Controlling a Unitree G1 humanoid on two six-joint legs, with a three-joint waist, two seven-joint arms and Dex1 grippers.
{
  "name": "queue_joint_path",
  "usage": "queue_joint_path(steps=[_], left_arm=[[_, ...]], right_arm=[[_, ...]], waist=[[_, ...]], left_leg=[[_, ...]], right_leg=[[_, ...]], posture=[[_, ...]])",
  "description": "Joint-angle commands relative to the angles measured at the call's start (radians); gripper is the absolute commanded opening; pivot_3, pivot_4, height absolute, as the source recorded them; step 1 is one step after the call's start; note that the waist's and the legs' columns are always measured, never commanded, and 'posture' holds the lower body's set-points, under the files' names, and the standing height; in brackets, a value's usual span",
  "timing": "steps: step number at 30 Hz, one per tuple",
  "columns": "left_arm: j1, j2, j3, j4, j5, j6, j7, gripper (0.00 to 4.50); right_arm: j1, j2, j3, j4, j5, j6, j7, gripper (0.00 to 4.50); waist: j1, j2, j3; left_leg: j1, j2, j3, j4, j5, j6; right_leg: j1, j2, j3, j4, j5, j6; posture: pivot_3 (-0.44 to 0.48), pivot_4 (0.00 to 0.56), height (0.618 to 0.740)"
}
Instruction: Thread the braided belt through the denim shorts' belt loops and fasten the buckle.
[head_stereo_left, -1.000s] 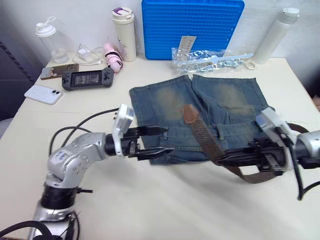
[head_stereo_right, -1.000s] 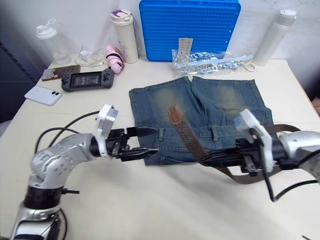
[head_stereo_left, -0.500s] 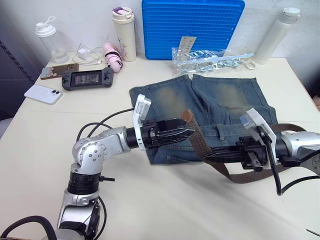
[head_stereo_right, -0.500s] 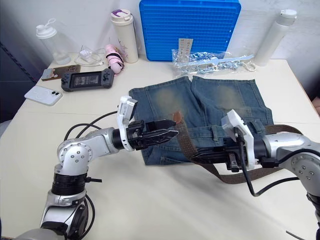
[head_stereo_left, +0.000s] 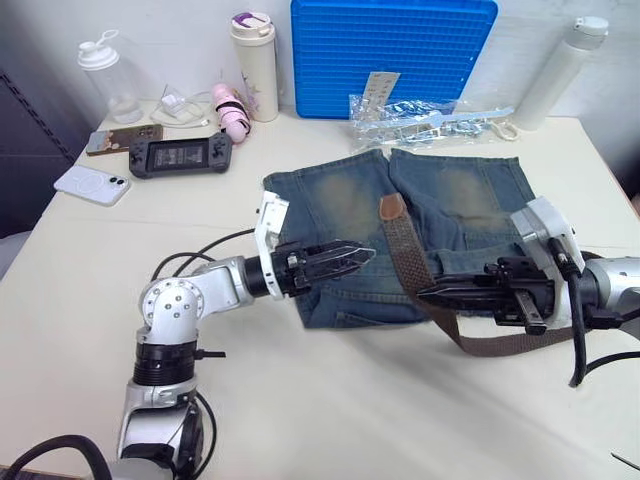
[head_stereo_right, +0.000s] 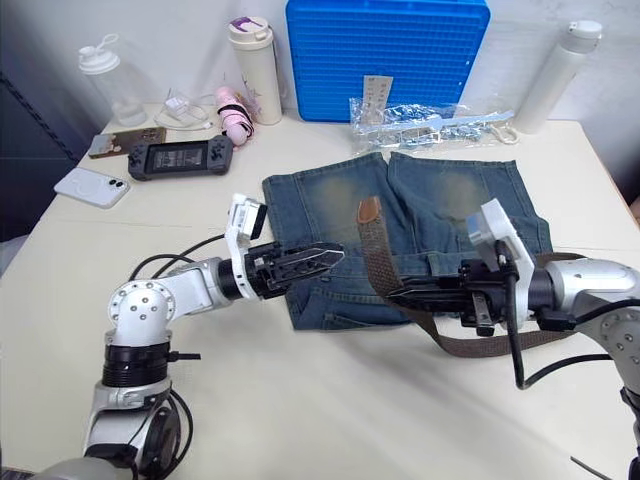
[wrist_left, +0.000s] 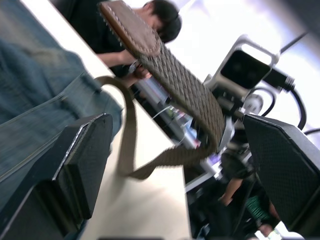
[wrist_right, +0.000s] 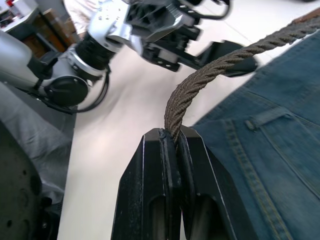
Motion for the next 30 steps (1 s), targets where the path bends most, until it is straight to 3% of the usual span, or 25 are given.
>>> queue_joint_path(steps=[1,7,11,17,20,26,27,30], left_arm=[[-0.043,-0.039,0.018,0.023,-0.047,-0.01,0.03,4.5],[-0.084,-0.095,0.045,0.104,-0.087,-0.007,0.066,4.5],[-0.121,-0.125,0.08,0.135,-0.153,-0.008,0.075,3.24],[-0.142,-0.116,0.029,0.13,-0.165,0.035,0.002,0.26],[-0.149,-0.096,0.007,0.127,-0.156,0.058,-0.035,0.05],[-0.175,-0.032,0.026,0.187,-0.115,0.058,-0.048,0.0],[-0.181,-0.028,0.03,0.203,-0.105,0.051,-0.037,0.0],[-0.227,-0.063,0.086,0.327,-0.058,-0.016,0.11,0.0]], right_arm=[[-0.019,0.004,-0.028,-0.04,0.042,-0.004,-0.003,0.01],[-0.028,-0.001,-0.029,-0.049,0.066,0.001,-0.015,0.01],[-0.019,-0.003,-0.022,-0.056,0.059,-0.003,-0.02,0.0],[0.008,-0.001,-0.018,-0.062,-0.008,-0.042,-0.028,0.0],[0.016,-0.009,-0.035,-0.036,-0.027,-0.032,-0.057,0.0],[0.071,-0.05,-0.135,0.082,-0.145,-0.082,-0.065,2.33],[0.08,-0.047,-0.154,0.103,-0.175,-0.107,-0.071,2.89],[0.058,0.035,-0.278,0.136,-0.17,-0.121,-0.24,4.27]], waist=[[0.0,0.0,0.0],[-0.001,0.0,0.0],[-0.001,0.0,0.0],[0.0,0.0,0.0],[0.0,0.0,0.0],[0.0,0.0,0.0],[0.0,0.0,0.0],[0.002,0.0,0.0]], left_leg=[[0.0,0.0,0.0,0.001,0.0,0.0],[0.0,0.0,0.0,0.001,-0.001,0.0],[0.0,0.0,0.0,0.002,-0.001,0.0],[-0.001,0.0,0.001,0.002,-0.001,0.0],[0.0,0.0,0.001,0.002,-0.001,0.0],[-0.001,0.0,0.001,0.002,-0.001,0.0],[-0.001,0.0,0.001,0.002,-0.001,0.0],[-0.001,0.0,0.001,0.002,-0.001,0.001]], right_leg=[[0.0,0.0,0.0,0.0,0.0,0.0],[0.0,0.0,0.0,0.0,0.0,0.001],[0.0,0.0,0.0,0.0,0.0,0.001],[0.0,0.0,0.0,0.0,0.0,0.001],[0.0,0.0,0.0,0.0,0.0,0.001],[0.0,0.0,0.0,0.0,0.0,0.001],[0.0,0.001,0.0,0.0,0.0,0.001],[0.0,0.001,0.0,0.0,0.0,0.001]], posture=[[0.0,0.15,0.689],[0.0,0.15,0.689],[0.0,0.15,0.689],[0.0,0.15,0.689],[0.0,0.15,0.689],[0.0,0.15,0.689],[0.0,0.15,0.689],[0.0,0.15,0.689]])
